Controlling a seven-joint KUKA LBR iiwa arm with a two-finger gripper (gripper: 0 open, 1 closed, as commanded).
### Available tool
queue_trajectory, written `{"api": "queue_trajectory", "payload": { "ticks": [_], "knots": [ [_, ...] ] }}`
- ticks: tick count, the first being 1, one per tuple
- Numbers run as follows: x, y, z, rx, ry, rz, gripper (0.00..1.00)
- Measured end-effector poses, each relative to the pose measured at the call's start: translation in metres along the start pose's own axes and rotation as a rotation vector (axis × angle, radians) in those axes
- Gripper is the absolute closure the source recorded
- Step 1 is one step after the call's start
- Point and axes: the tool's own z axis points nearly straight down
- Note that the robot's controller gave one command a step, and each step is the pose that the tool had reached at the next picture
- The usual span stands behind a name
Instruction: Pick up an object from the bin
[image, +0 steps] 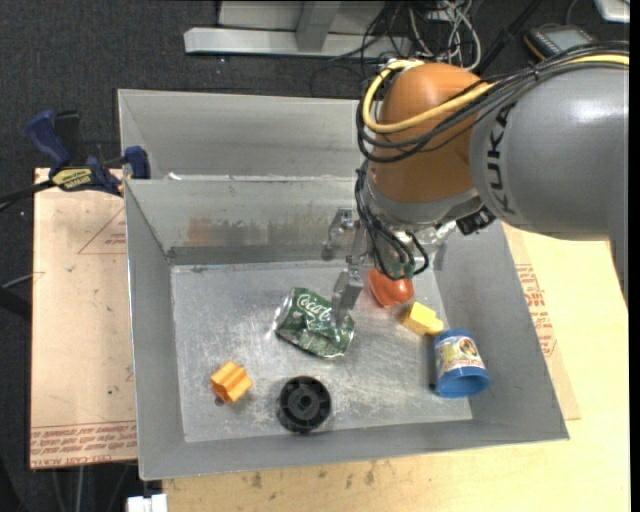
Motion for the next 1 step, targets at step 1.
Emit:
{"api": "queue_trajectory", "payload": {
  "ticks": [1],
  "knots": [
    [0.0324,-0.0088,0.0355,0.001,0.007,0.056,0.0]
  ]
}}
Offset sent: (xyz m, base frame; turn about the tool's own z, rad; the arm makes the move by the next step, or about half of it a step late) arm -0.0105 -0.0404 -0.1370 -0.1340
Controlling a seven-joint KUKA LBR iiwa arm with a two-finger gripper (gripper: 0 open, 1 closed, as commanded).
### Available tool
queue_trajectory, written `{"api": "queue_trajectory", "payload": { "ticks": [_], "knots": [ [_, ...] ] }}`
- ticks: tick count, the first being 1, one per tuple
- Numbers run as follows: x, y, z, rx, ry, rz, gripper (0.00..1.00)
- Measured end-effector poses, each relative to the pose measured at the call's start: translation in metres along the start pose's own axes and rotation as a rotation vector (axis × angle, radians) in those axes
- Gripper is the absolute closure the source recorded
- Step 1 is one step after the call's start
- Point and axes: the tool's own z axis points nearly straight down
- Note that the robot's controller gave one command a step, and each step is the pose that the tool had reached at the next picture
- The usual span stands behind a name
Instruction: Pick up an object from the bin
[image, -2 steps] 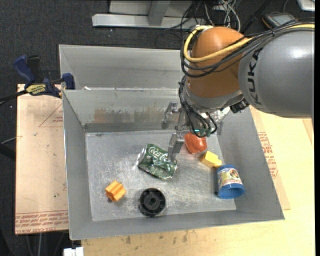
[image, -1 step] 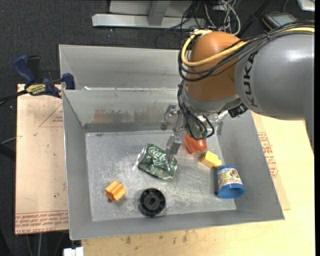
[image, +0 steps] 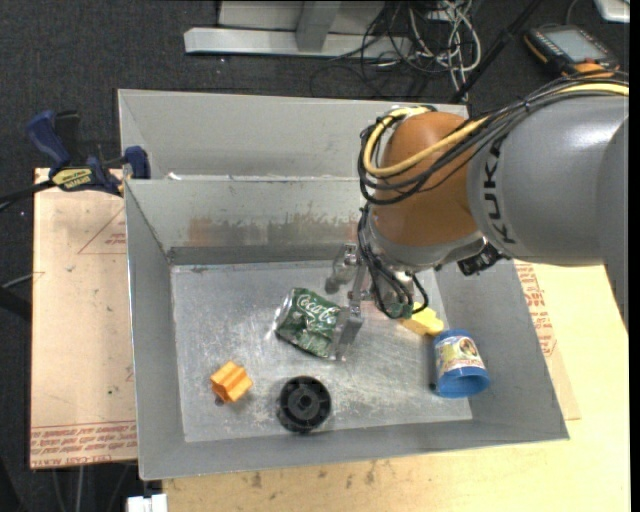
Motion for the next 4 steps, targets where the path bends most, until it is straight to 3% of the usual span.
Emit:
{"api": "queue_trajectory", "payload": {
  "ticks": [1,2,3,4],
  "knots": [
    [-0.03,-0.024,0.085,-0.009,0.002,-0.191,1.0],
    [-0.03,-0.024,0.085,-0.009,0.002,-0.191,1.0],
    [-0.028,-0.024,0.08,-0.004,-0.011,-0.192,1.0],
    [-0.034,-0.021,0.053,0.001,-0.007,-0.194,1.0]
  ]
}}
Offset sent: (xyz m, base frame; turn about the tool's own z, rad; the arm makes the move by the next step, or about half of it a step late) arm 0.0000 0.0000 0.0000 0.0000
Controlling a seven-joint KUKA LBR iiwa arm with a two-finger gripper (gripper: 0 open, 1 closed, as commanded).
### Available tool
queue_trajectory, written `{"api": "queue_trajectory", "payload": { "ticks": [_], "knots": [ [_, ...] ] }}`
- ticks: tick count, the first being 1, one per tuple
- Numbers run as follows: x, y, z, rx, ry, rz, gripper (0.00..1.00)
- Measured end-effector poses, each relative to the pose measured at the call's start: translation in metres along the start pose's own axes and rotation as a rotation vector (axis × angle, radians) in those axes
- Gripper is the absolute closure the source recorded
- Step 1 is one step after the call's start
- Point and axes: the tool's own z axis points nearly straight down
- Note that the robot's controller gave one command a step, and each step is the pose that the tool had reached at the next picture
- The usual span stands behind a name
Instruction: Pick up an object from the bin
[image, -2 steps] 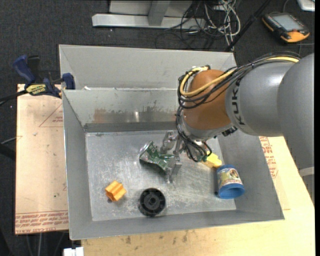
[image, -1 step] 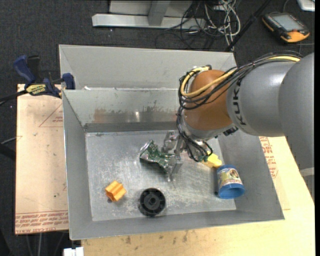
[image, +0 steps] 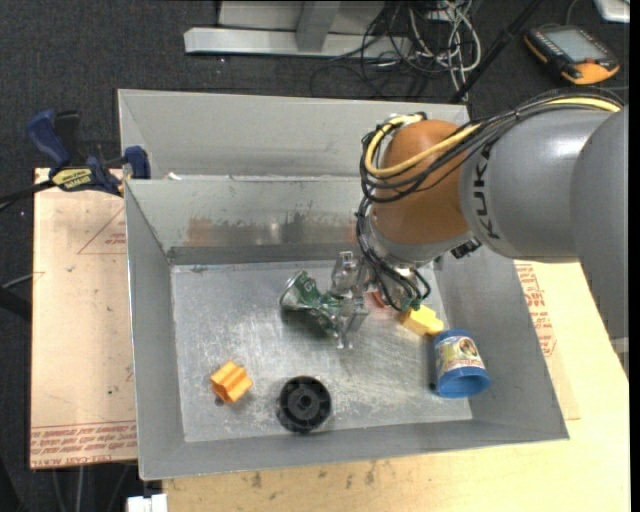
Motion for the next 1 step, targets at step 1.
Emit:
{"api": "queue_trajectory", "payload": {
  "ticks": [1],
  "knots": [
    [0.0074,-0.0017,-0.0482,-0.001,0.009,0.0,1.0]
  ]
}}
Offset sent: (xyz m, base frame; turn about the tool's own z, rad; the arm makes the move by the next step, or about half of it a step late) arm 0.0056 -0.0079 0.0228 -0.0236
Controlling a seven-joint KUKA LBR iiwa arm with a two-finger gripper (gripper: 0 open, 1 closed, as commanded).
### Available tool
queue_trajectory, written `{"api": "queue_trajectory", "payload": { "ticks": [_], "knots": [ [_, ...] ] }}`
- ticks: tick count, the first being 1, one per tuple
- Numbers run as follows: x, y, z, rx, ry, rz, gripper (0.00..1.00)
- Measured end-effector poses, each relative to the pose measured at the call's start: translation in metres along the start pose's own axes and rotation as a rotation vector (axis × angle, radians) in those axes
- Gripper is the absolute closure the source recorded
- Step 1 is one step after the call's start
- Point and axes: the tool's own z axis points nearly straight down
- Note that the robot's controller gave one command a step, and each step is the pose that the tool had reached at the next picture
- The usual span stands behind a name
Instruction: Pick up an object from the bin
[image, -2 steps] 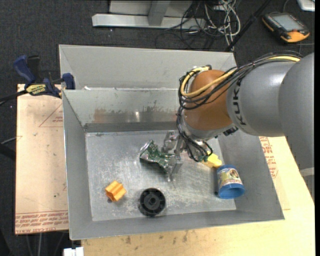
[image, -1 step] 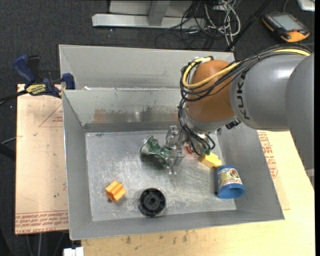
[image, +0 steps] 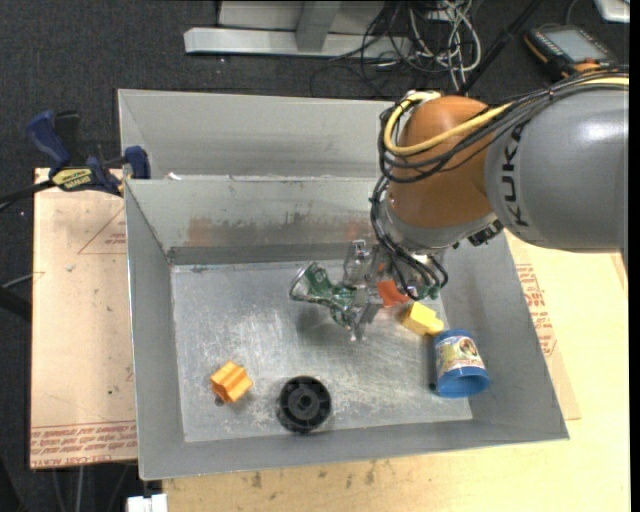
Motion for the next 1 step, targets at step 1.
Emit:
{"api": "queue_trajectory", "payload": {
  "ticks": [1],
  "knots": [
    [-0.0053,-0.0023,-0.025,0.001,-0.011,-0.005,1.0]
  ]
}}
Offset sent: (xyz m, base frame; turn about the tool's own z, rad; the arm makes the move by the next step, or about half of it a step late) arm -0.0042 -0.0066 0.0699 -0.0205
